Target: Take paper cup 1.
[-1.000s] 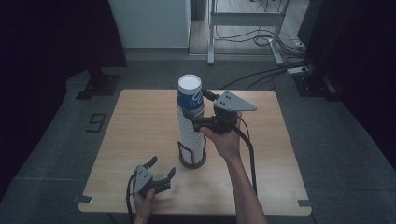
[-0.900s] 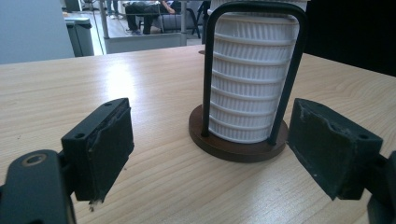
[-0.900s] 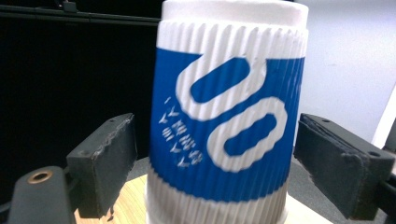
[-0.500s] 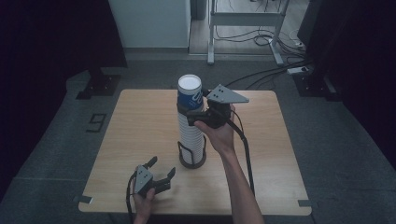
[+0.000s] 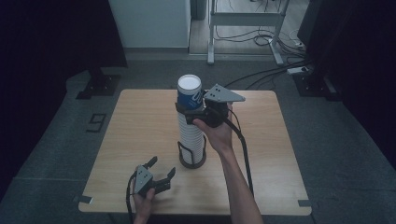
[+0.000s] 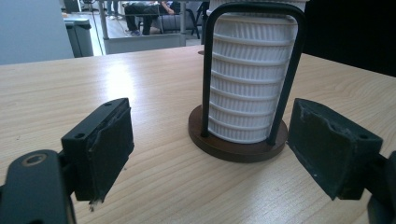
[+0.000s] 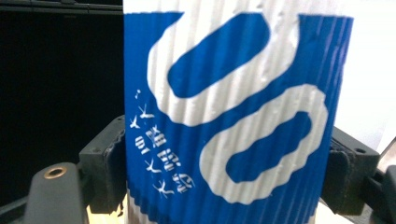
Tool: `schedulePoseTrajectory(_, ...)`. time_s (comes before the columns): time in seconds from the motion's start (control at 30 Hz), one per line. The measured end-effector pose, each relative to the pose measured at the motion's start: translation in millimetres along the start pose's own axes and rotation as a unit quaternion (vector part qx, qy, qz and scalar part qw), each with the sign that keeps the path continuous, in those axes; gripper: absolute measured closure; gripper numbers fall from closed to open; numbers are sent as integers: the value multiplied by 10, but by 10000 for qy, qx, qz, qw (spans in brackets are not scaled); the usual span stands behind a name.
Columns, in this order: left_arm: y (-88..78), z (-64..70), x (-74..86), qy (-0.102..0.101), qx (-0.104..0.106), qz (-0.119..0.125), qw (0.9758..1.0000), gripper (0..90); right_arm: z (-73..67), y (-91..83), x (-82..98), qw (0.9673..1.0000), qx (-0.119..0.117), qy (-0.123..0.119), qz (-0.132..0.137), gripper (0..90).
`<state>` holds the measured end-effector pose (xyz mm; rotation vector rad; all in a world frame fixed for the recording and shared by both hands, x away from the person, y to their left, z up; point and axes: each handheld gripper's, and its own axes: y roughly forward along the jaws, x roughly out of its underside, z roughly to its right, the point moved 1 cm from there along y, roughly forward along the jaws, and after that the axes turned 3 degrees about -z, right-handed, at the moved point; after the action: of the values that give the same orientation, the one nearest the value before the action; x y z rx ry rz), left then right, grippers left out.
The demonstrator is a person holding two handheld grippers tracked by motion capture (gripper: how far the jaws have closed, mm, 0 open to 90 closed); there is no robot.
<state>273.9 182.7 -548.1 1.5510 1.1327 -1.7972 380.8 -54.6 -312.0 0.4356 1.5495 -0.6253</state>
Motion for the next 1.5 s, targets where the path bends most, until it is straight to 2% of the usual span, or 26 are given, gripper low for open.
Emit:
schedulePoseTrajectory(0.53, 0, -2, 1, -15, 17, 8, 10000, 143, -33, -10, -53, 9997, 104, -25, 221, 184)
schedulePoseTrajectory(1.0, -1, -4, 1, -25, 43, 5, 10000, 144, -14, -25, -218, 9989, 134, -36, 456, 193)
schedulePoseTrajectory(1.3, -2, -2, 1, -4, 45, 2, 10000, 144, -26, -115, -363, 9969, 199, -92, 759, 200)
schedulePoseTrajectory(1.5, -2, -4, 1, -12, 47, -1, 10000, 144, -25, -162, -431, 9962, 205, -103, 842, 204)
